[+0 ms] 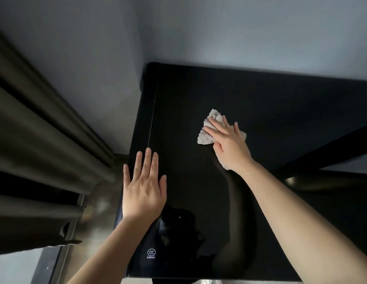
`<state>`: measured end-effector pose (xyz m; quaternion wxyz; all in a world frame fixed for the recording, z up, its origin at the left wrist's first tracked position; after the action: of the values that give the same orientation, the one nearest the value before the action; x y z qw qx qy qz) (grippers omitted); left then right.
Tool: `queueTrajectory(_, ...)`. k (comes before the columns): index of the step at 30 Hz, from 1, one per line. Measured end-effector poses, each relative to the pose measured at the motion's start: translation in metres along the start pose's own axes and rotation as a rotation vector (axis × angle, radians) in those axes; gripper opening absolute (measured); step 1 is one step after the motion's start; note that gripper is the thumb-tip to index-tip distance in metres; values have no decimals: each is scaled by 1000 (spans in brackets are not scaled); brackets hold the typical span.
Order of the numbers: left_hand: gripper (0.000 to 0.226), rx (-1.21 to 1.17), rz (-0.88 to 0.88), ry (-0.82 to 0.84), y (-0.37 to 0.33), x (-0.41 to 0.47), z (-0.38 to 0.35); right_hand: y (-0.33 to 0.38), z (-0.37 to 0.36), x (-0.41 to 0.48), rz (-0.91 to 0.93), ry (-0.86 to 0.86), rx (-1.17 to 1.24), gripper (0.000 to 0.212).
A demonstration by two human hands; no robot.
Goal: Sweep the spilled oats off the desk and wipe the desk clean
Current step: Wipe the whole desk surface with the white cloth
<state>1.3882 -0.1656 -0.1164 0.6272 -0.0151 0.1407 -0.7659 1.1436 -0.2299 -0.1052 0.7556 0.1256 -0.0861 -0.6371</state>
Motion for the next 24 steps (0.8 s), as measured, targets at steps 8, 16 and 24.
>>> queueTrajectory(8,67,23,19,15,-4,0,1,34,-8,-114,181,138,63,54)
queueTrajectory(16,67,-51,-51,1,-82,15,-7,15,-2,-158,442,236,27,52)
queueTrajectory(24,67,13,-30,-19,-85,19,-20,-70,21,-25,38,18,49,51)
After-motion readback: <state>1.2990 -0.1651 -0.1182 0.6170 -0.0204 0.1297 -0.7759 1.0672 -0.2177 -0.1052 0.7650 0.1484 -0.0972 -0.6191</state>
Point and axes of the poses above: each hand's wrist, its own x-axis towards the middle knuckle, its own z-axis out of the back of the hand, y = z × x, the point moved 7 cm from there along x, towards the middle knuckle, and after that the axes turned 7 degrees about y, right-handed, at the moved point
